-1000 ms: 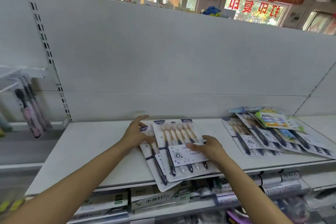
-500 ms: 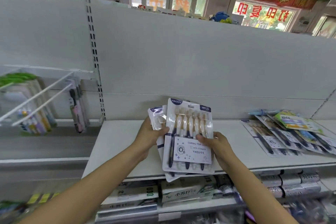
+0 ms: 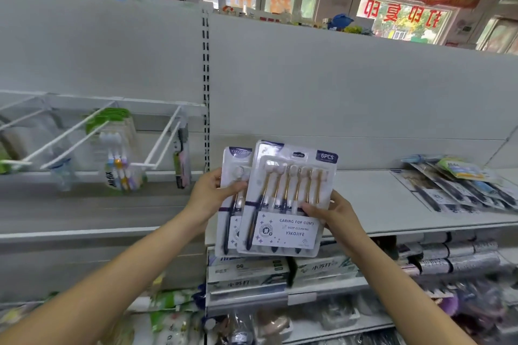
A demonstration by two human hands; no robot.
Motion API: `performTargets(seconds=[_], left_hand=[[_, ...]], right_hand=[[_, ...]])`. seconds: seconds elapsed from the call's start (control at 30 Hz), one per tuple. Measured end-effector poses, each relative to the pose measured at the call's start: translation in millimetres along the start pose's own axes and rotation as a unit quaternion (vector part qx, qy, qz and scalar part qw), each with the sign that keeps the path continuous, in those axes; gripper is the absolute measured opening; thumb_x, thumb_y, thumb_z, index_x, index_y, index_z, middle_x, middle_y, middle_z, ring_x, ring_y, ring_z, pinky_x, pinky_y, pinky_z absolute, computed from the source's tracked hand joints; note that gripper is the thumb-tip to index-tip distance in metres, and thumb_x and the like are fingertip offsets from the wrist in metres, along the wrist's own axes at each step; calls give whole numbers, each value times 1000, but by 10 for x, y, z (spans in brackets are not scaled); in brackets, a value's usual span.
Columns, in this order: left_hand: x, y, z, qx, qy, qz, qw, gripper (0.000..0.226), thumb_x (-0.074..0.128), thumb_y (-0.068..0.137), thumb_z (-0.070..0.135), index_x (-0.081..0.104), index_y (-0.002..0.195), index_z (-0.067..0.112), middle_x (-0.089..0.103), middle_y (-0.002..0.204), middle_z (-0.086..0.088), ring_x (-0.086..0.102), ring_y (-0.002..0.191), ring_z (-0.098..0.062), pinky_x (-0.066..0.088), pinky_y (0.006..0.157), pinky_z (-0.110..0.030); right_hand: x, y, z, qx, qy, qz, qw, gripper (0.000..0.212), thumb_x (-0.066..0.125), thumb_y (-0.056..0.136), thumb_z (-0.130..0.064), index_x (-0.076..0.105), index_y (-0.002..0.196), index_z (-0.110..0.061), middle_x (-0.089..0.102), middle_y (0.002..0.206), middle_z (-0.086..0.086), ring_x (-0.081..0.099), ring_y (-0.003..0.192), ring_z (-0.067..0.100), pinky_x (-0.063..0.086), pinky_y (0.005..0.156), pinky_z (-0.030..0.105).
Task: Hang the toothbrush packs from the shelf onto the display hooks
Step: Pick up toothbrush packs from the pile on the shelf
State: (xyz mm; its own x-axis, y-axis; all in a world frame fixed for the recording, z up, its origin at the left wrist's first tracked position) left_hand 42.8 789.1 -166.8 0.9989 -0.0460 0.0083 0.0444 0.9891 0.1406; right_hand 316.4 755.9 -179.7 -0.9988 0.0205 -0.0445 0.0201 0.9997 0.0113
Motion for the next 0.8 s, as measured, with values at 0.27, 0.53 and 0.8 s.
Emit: performTargets(seconds=[0.27,0.53,0.8], left_hand=[[-703,-729,-2,-3,29,75,997,27,77,78,-2,72,102,10,77,95,0,72,82,-7,54,73,-21],[-1609,-1569,-15,-8,30,143,989,24,75,83,4,71,100,20,77,88,15,71,83,0,53,74,-17],[-3052,-2161,73,9,36,203,979,28,72,86,6,67,109,21,73,98,11,67,90,-4,49,77,-21]], right_hand=[[556,-464,-75,-22,17,-44,999,23,69,87,-6,71,111,-7,77,102,10,74,96,27,61,78,35],[1388,-1004,1,-17,27,-77,997,23,71,86,-5,70,109,-7,77,102,11,74,96,27,57,90,49],[2666,-1377,-215,-59,30,-100,993,26,71,86,-2,71,111,-7,77,104,9,73,100,24,56,91,40]])
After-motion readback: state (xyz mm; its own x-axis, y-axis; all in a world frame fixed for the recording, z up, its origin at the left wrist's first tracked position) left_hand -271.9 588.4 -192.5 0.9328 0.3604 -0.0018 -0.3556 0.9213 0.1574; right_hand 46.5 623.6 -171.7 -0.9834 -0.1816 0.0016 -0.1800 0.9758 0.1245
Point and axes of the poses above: each hand's wrist, its own y-axis towards the middle knuckle, its own x-axis out of the palm, z = x × y, the point moved 7 cm from there along y, towards the middle knuckle
